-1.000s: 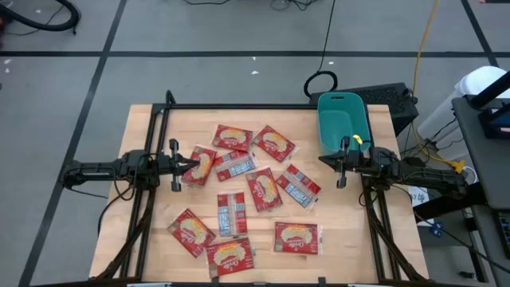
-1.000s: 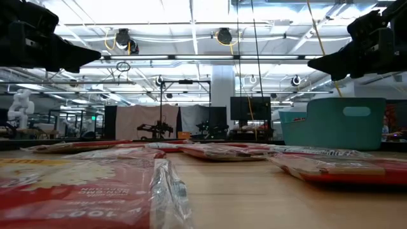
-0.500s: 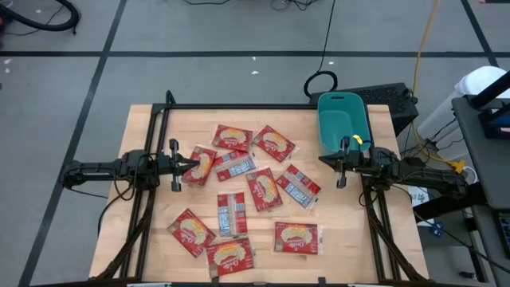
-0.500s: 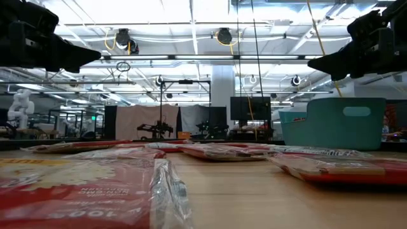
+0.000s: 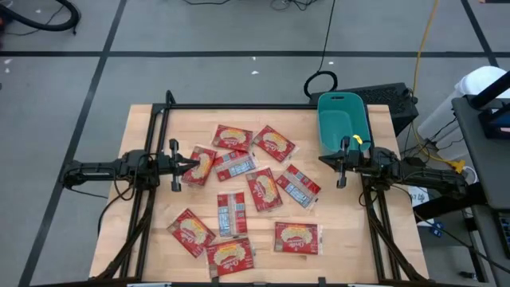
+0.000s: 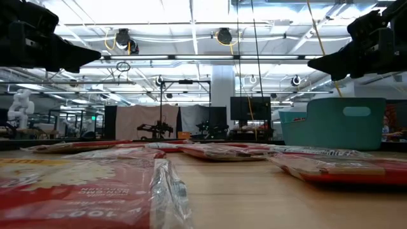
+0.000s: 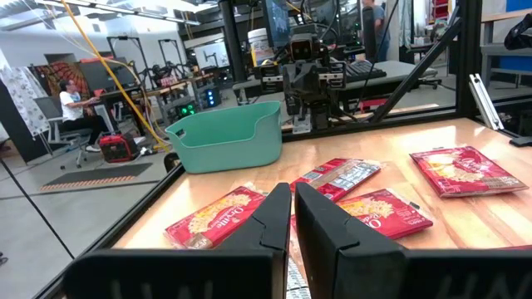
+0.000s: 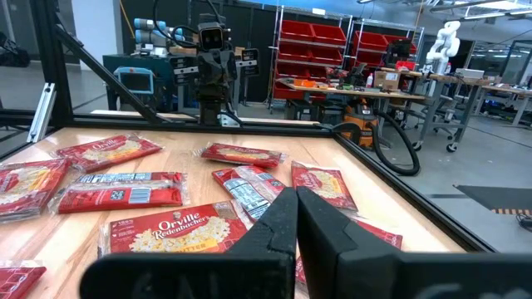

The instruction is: Sort popcorn bags into baskets

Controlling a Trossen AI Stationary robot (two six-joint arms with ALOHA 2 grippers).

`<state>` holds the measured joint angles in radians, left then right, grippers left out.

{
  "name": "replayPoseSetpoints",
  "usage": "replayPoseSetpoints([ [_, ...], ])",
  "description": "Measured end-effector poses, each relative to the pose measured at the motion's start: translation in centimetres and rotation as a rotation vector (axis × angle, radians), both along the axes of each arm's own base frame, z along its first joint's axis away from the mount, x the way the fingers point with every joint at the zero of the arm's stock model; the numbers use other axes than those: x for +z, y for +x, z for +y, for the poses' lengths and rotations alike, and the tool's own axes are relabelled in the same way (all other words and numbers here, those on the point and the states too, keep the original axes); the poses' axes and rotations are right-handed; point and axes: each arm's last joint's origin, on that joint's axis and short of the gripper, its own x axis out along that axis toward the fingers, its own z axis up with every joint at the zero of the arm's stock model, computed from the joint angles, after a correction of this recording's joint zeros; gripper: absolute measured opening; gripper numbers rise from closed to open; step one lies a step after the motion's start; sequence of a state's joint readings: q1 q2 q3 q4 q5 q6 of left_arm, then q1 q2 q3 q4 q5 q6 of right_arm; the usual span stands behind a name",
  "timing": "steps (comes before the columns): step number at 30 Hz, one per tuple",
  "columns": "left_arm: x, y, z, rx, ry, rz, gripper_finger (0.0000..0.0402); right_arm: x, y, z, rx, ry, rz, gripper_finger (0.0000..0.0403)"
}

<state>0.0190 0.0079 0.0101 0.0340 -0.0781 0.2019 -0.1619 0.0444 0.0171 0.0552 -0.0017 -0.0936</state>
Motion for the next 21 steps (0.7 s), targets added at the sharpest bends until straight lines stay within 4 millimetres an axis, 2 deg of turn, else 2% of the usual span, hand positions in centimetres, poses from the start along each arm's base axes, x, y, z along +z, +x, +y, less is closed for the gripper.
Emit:
replayPoseSetpoints([
  [12, 0.01, 0.00, 0.00, 0.000, 0.000, 0.000, 0.0026, 0.00, 0.00, 0.00, 0.000, 0.003, -0.001, 0.0000],
  [21, 0.00, 0.00, 0.00, 0.000, 0.000, 0.000, 0.0026, 0.01, 0.00, 0.00, 0.001, 0.132, -0.022, 0.0000],
])
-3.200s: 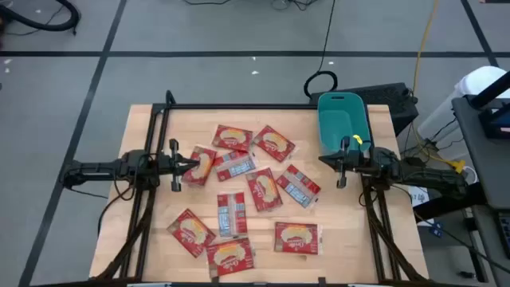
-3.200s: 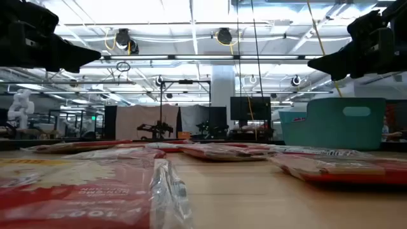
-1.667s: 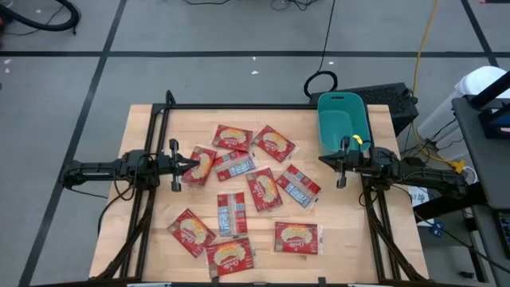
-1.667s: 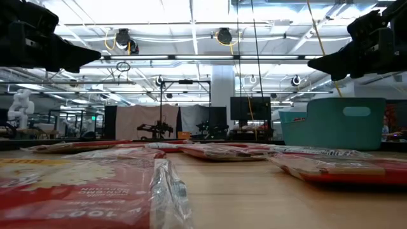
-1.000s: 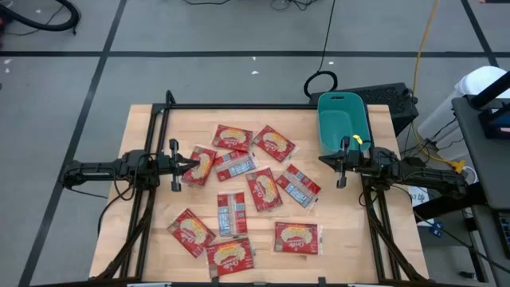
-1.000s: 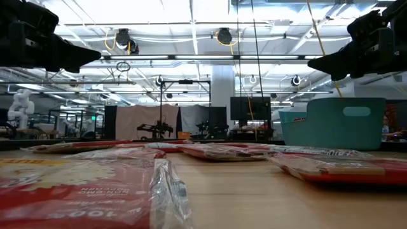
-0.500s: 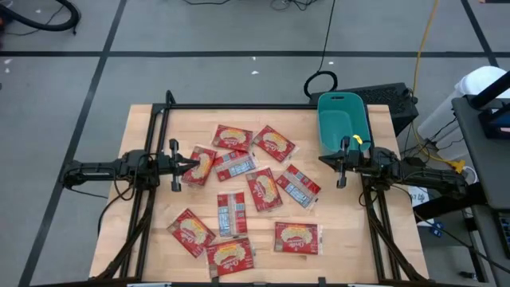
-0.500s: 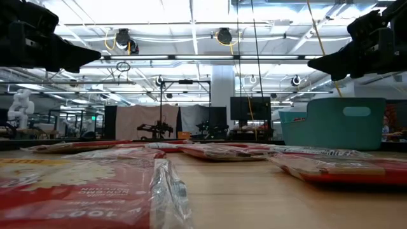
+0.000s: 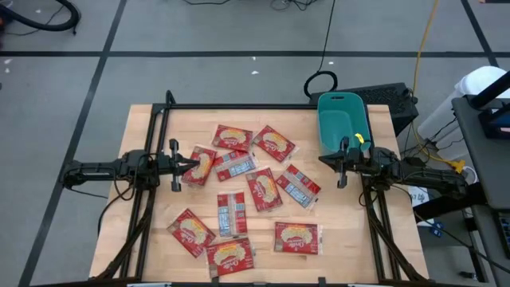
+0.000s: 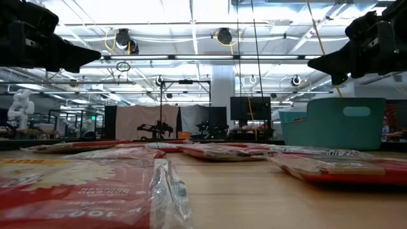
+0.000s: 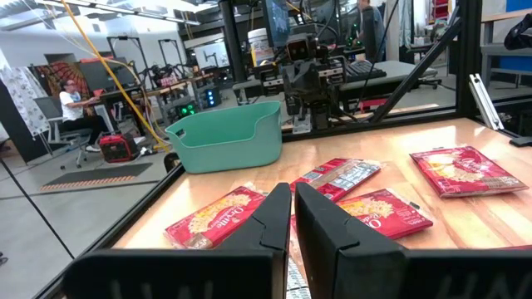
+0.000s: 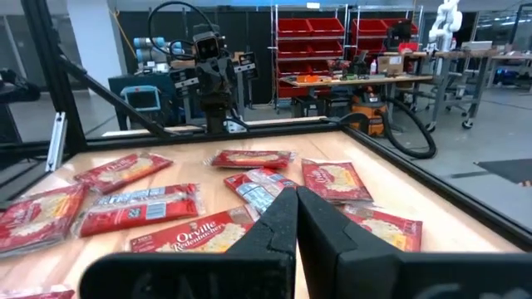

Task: Sort popcorn bags into baskets
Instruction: Put the red popcorn bag into the green bin

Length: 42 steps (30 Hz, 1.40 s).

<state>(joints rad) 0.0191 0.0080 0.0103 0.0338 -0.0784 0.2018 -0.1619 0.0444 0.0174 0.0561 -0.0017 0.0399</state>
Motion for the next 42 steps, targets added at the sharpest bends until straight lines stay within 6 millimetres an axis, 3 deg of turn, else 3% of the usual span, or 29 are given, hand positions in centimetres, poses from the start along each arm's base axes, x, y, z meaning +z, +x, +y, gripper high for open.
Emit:
replayPoseSetpoints([
  [6, 0.0, 0.0, 0.0, 0.000, 0.000, -0.001, 0.0026, 0.2, 0.0, 0.0, 0.003, 0.023, -0.021, 0.0000],
  [12, 0.0, 0.0, 0.0, 0.000, 0.000, 0.000, 0.0026, 1.5, -0.1, -0.1, -0.029, 0.004, -0.155, 0.0000],
  [15, 0.0, 0.0, 0.0, 0.001, 0.003, -0.005, 0.0026, 1.4, 0.0, -0.1, -0.028, 0.013, -0.124, 0.0000],
  [20, 0.2, 0.0, 0.0, 0.001, 0.004, -0.020, 0.0026, 4.8, -0.3, 0.0, -0.023, 0.056, -0.175, 0.0000],
  [24, 0.2, 0.0, 0.0, 0.001, 0.004, -0.020, 0.0026, 6.7, 0.4, -0.1, -0.021, 0.142, -0.095, 0.0000],
  [35, 0.1, 0.0, 0.1, 0.017, -0.051, -0.020, 0.0026, 11.0, 5.5, -1.0, -0.059, 0.269, 0.215, 0.0000],
  [42, 0.0, 0.0, 0.1, 0.016, -0.100, -0.012, 0.0026, 10.7, 9.2, -1.6, -0.076, 0.282, 0.424, 0.0000],
])
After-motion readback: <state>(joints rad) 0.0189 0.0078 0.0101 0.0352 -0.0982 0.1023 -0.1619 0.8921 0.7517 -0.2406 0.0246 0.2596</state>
